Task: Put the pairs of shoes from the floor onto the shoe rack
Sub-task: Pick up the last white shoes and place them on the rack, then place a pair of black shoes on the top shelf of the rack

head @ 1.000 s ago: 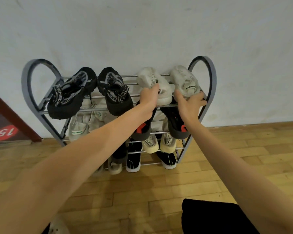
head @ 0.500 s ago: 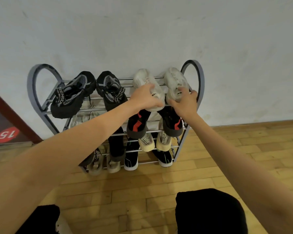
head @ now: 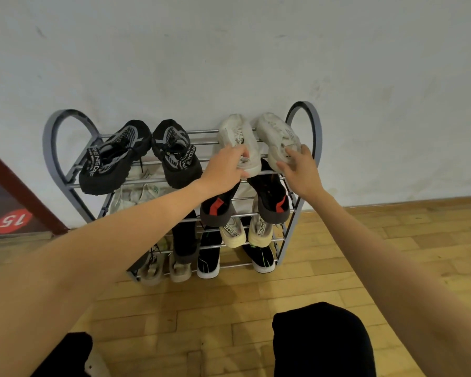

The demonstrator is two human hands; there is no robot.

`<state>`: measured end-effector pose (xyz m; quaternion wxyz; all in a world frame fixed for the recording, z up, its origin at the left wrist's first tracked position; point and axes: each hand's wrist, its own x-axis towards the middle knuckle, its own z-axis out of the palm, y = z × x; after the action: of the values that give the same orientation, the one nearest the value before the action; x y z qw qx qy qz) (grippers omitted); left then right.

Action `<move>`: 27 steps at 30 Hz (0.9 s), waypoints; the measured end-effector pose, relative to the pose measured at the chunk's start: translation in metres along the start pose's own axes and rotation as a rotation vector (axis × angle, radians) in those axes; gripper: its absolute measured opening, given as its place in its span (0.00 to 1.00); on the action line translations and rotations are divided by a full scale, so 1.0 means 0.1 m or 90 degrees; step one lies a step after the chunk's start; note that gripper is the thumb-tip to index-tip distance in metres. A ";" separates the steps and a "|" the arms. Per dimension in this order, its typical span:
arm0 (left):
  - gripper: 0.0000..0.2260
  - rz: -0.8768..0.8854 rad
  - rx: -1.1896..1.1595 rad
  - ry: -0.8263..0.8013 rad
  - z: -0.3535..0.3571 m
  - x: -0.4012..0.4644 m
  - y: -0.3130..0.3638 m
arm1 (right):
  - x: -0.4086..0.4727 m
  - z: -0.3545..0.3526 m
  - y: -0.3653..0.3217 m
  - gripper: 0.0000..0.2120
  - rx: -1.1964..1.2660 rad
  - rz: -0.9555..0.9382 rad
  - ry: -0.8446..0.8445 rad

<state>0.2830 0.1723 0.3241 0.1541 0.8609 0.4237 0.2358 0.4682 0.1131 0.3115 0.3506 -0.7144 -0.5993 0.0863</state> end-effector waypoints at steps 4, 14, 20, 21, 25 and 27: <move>0.14 0.012 -0.017 0.017 0.09 0.09 0.09 | 0.01 0.00 0.04 0.21 -0.010 -0.005 -0.003; 0.19 0.044 0.033 -0.068 -0.03 0.05 0.06 | -0.07 0.17 -0.01 0.27 -0.090 0.013 0.024; 0.18 0.070 0.058 0.066 -0.53 -0.39 -0.11 | -0.35 0.32 -0.39 0.22 -0.133 -0.163 0.088; 0.16 0.055 0.069 0.075 -0.62 -0.47 -0.19 | -0.38 0.38 -0.47 0.22 -0.117 -0.174 0.074; 0.13 0.001 0.084 0.140 -0.93 -0.76 -0.58 | -0.50 0.66 -0.80 0.29 -0.083 -0.202 0.016; 0.14 -0.048 0.110 0.163 -1.07 -0.90 -0.81 | -0.53 0.80 -0.98 0.33 -0.070 -0.196 -0.011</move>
<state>0.1247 0.1549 0.3513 0.0330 0.8173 0.4904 0.3006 0.3330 0.0993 0.2959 0.3149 -0.6316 -0.7084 0.0044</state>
